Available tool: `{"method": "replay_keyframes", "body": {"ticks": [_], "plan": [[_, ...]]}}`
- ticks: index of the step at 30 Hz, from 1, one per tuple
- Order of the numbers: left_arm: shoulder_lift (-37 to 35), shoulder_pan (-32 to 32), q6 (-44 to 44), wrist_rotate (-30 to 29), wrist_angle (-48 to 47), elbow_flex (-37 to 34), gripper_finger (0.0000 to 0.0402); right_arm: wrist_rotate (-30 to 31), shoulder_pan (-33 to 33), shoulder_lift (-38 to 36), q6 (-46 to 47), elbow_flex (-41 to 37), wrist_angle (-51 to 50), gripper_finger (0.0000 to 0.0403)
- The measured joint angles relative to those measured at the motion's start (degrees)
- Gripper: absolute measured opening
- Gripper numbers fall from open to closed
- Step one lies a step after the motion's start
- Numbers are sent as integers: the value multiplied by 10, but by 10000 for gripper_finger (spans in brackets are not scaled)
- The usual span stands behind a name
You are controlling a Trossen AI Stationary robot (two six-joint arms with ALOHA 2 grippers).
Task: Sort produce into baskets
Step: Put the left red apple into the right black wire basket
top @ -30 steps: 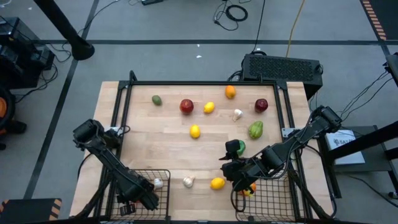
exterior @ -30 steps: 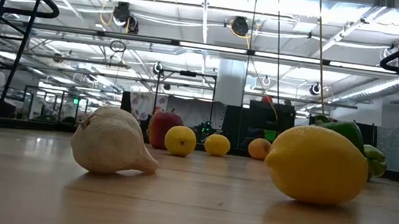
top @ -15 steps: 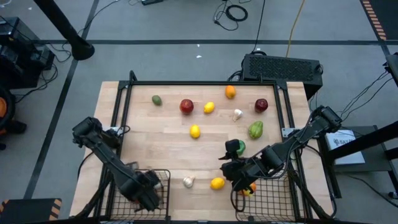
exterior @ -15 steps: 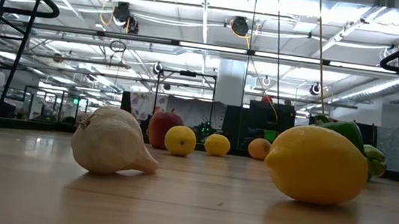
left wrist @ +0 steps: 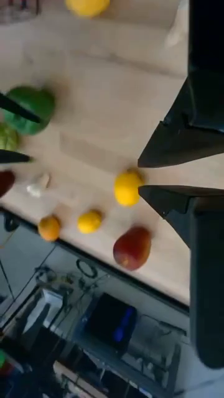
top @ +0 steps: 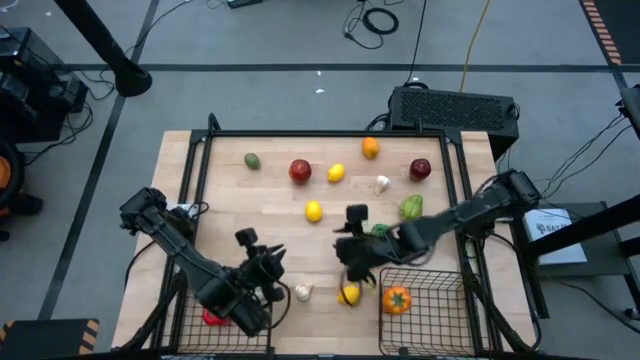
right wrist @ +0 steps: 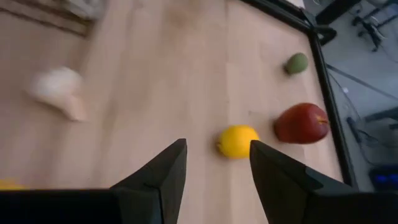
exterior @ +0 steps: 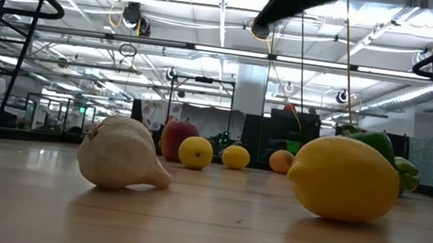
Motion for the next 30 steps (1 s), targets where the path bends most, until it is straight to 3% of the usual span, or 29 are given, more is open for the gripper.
{"method": "replay_keyframes", "body": {"ticks": [5, 9, 13, 17, 19, 21, 24, 27, 30], "plan": [[0, 11, 1, -1, -17, 0, 65, -60, -100, 4, -51, -67, 142, 168], [0, 10, -11, -10, -53, -5, 65, -124, -167, 4, -12, -104, 240, 168], [0, -6, -29, -75, -78, -5, 65, -179, -204, 4, -8, -134, 320, 168], [0, -12, -29, -139, -88, -5, 65, -183, -239, 4, -60, -152, 417, 168], [0, -4, -30, -148, -89, -5, 65, -183, -267, 4, -74, -143, 419, 168], [0, 8, -30, -139, -84, -5, 65, -191, -295, 2, -87, -124, 396, 168], [-1, 31, -3, -90, -36, -10, 65, -253, -338, -14, -105, -80, 323, 168], [-1, 49, 92, -10, 57, -25, 65, -335, -385, -28, -133, -30, 220, 168], [-1, 56, 193, 51, 153, -39, 65, -394, -434, -28, -124, -14, 197, 168]]}}
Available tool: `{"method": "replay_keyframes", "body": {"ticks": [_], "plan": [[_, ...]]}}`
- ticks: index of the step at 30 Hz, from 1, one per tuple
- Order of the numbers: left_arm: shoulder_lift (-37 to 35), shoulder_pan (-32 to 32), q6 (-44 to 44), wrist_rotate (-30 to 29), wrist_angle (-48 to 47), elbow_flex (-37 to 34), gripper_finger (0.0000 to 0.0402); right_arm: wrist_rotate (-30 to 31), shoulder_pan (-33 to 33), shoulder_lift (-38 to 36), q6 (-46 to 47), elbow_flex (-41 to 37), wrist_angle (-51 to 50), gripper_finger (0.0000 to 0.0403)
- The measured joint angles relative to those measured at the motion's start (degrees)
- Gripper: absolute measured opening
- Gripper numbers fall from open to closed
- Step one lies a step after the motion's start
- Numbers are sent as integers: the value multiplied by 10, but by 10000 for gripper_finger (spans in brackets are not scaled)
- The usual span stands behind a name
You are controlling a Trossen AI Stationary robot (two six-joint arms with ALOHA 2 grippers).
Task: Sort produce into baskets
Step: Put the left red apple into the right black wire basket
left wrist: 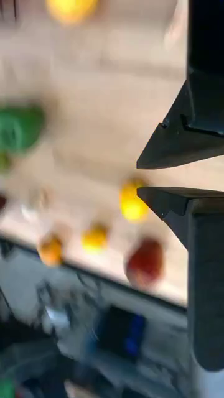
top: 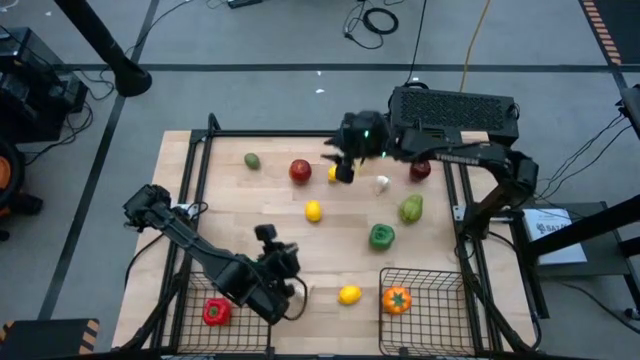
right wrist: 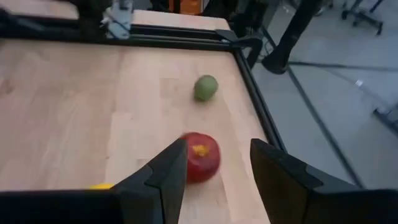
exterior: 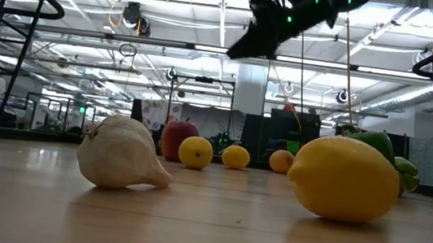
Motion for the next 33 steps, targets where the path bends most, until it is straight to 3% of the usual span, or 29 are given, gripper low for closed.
{"method": "replay_keyframes", "body": {"ticks": [2, 5, 12, 22, 33], "plan": [[0, 1, 52, 16, 38, -3, 65, -46, -27, 10, 25, -6, 30, 168], [-1, 2, 64, -41, 38, -4, 65, -87, -40, 42, 67, -25, 88, 168], [-40, -25, -78, -149, -75, -26, 65, -89, -8, 133, 76, -30, 210, 171], [-85, -32, -41, -100, 36, -101, 65, -81, -6, 205, 44, -30, 242, 171], [-85, -1, -41, -99, 27, -112, 65, -33, -7, 217, 90, -29, 265, 171]]}}
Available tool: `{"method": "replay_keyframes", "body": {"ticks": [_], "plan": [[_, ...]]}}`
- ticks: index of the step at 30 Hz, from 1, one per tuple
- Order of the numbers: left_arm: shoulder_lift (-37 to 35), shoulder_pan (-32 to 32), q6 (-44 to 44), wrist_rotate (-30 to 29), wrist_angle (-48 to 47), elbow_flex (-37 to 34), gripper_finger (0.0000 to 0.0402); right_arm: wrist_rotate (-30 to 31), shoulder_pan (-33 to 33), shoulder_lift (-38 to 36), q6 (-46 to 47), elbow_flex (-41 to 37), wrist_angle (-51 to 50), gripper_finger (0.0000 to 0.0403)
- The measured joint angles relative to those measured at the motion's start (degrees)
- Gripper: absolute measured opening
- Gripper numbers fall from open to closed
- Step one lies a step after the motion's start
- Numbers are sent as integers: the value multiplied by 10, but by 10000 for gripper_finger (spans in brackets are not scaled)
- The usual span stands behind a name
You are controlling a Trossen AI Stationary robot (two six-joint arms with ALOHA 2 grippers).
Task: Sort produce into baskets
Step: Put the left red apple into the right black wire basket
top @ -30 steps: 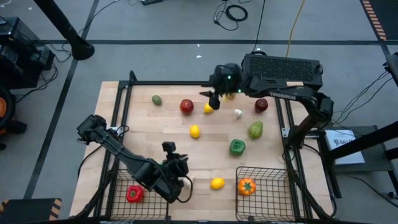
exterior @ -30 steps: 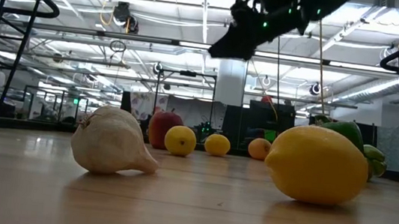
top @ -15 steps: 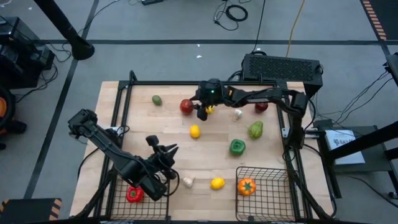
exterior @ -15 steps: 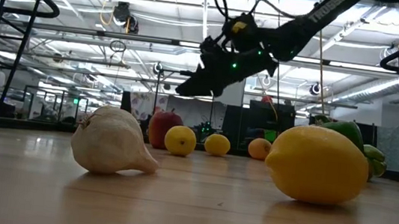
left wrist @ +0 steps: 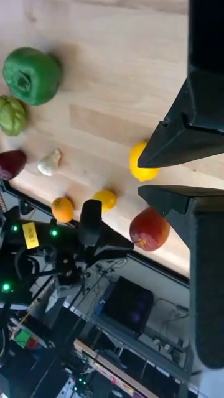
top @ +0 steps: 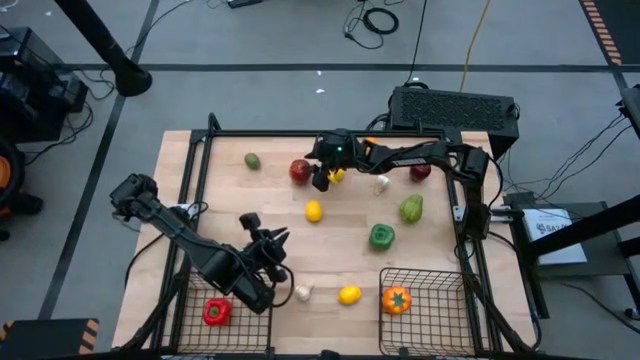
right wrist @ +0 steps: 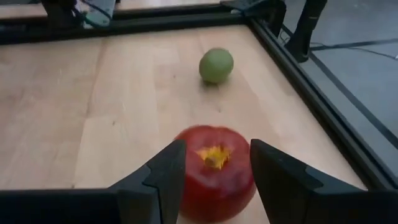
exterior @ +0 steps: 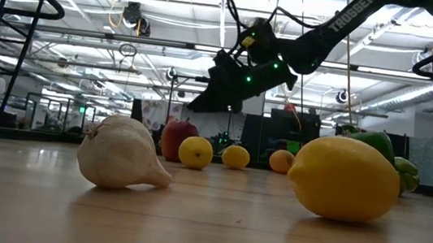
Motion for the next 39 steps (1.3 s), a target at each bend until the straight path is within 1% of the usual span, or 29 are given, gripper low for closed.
{"method": "replay_keyframes", "body": {"ticks": [5, 9, 11, 23, 26, 29, 33, 39], "plan": [[0, 10, 0, 0, 1, 0, 65, 0, 2, 5, 12, 0, 6, 167], [0, 14, 1, 0, 2, 0, 65, 25, 12, 13, 7, 0, 9, 159], [0, 16, 1, 1, 2, 0, 65, 26, 15, 18, 7, 0, 26, 155], [0, 17, 15, 1, 0, 0, 65, 28, 13, 30, 13, 0, 33, 123], [0, 17, 15, 1, 0, 0, 65, 30, 14, 39, 18, 0, 50, 117], [0, 17, 15, 1, -1, 0, 65, 46, 14, 41, 23, 0, 51, 110], [0, 17, 15, 1, -1, 0, 65, 48, 14, 46, 25, 0, 53, 84], [0, 19, 15, 1, -2, 0, 65, 55, 14, 46, 21, 0, 54, 22]]}}
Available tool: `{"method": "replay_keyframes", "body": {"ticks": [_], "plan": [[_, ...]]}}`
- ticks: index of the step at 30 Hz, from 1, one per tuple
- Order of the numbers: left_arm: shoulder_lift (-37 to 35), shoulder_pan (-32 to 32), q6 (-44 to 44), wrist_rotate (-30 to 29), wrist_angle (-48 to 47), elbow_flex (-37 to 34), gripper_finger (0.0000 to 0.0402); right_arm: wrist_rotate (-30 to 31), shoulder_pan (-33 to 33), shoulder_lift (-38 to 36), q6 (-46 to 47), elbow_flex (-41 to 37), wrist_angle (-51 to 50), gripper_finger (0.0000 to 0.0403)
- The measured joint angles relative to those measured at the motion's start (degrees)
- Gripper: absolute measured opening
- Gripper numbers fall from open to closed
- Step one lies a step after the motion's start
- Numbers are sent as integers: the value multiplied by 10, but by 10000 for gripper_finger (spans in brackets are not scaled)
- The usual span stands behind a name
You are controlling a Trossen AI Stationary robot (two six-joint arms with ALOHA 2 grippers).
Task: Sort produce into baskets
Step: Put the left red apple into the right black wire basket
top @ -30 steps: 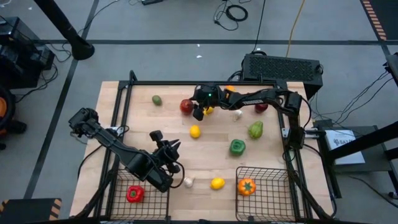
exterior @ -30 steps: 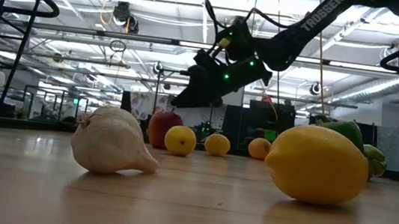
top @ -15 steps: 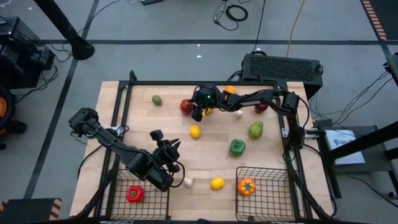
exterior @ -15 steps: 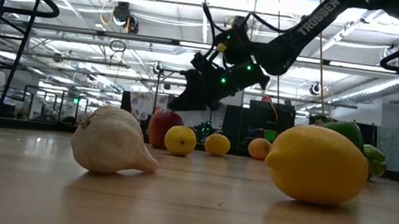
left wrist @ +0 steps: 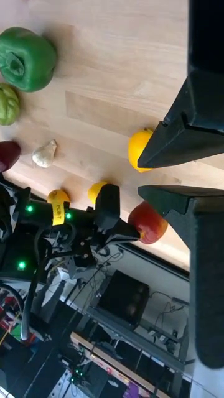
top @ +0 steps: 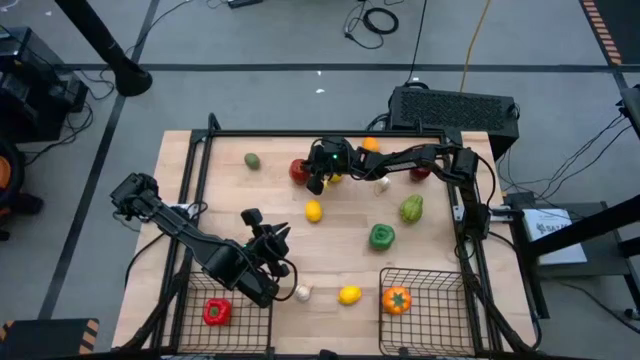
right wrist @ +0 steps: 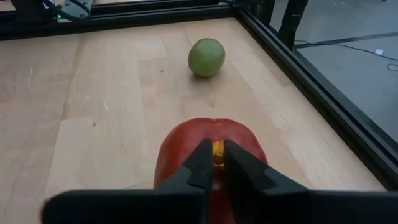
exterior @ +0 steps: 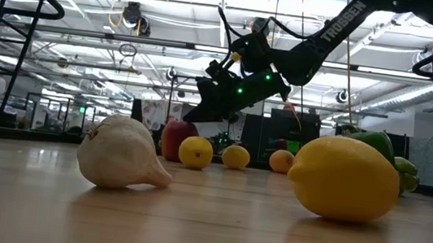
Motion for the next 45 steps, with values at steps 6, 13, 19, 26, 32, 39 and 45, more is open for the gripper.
{"method": "replay_keyframes", "body": {"ticks": [6, 13, 19, 26, 32, 39, 45], "plan": [[0, 1, 0, 0, -3, 0, 65, 1, 4, -4, -1, 0, -9, 8], [0, -1, -1, 0, -9, 0, 65, 0, 31, -94, -2, 0, -115, 3], [0, -14, -1, 0, -9, 0, 65, 1, 70, -225, 8, 0, -274, 1], [0, -30, -1, 0, -8, 12, 65, 65, 169, -370, 54, 0, -412, 1], [0, -34, 3, 0, -8, 21, 65, 165, 306, -458, 127, 0, -501, 0], [0, -34, -1, 6, 9, 21, 65, 275, 504, -515, 285, 0, -622, 0], [0, -34, -1, 7, 27, 21, 65, 358, 677, -519, 423, 0, -663, 0]]}}
